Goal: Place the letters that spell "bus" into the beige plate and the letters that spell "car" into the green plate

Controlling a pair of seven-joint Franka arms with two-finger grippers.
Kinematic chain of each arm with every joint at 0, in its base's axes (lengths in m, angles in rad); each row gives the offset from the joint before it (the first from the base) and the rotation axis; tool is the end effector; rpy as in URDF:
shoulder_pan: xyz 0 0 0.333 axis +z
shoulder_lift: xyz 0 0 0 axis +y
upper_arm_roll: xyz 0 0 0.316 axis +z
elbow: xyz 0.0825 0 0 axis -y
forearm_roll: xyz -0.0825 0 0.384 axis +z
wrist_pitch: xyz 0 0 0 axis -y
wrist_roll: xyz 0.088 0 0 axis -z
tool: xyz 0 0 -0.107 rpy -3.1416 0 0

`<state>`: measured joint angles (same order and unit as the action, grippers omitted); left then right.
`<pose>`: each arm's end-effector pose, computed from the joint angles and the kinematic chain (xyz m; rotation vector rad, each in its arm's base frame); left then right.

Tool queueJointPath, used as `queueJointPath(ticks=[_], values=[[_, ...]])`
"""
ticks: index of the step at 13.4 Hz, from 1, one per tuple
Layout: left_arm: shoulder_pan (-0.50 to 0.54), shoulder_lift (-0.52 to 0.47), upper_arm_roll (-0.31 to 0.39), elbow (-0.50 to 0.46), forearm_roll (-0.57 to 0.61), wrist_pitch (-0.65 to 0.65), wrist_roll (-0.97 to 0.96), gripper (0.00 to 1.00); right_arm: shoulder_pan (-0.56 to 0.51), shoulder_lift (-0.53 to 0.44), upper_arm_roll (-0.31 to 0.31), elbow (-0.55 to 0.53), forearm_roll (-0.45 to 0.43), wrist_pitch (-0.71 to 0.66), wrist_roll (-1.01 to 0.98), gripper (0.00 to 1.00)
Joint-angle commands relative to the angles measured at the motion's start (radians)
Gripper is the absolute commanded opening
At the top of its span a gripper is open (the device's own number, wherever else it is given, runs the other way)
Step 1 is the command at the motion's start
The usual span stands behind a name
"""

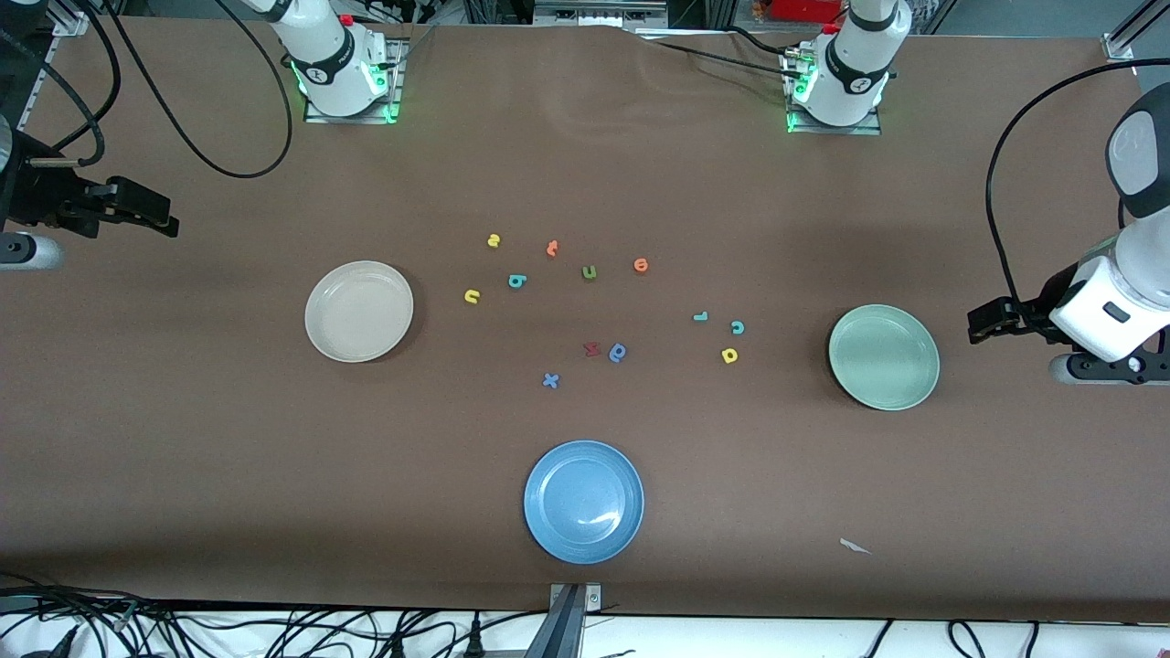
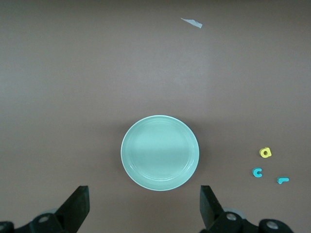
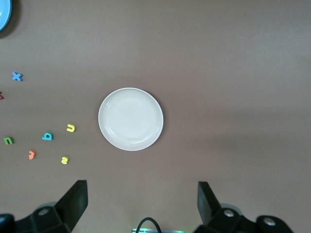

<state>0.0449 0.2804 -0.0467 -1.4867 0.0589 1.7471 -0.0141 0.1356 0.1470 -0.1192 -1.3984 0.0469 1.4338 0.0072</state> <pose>0.6453 0.0076 0.5114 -3.0964 -0.0048 0.0299 0.5846 0.0207 0.6102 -3.1088 -0.0207 0.1726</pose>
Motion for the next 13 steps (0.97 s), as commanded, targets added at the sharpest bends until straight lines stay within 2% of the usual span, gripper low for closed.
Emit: queueJointPath(ticks=[1, 5, 8, 13], values=[[-0.007, -0.010, 0.010, -0.010, -0.031, 0.003, 0.013, 1.00, -0.002, 0.019, -0.005, 0.006, 0.004, 0.003, -0.010, 1.00], [-0.007, -0.010, 0.008, -0.009, -0.033, 0.003, 0.011, 1.00, -0.001, 0.031, -0.005, 0.010, 0.005, 0.075, -0.012, 1.00], [-0.005, -0.009, 0.010, -0.009, -0.086, 0.003, 0.019, 1.00, -0.001, 0.031, -0.005, 0.010, 0.007, 0.121, -0.012, 1.00], [-0.007, -0.004, 0.010, -0.009, -0.087, 0.003, 0.019, 1.00, -0.010, 0.033, -0.007, 0.003, -0.019, 0.128, -0.012, 1.00]])
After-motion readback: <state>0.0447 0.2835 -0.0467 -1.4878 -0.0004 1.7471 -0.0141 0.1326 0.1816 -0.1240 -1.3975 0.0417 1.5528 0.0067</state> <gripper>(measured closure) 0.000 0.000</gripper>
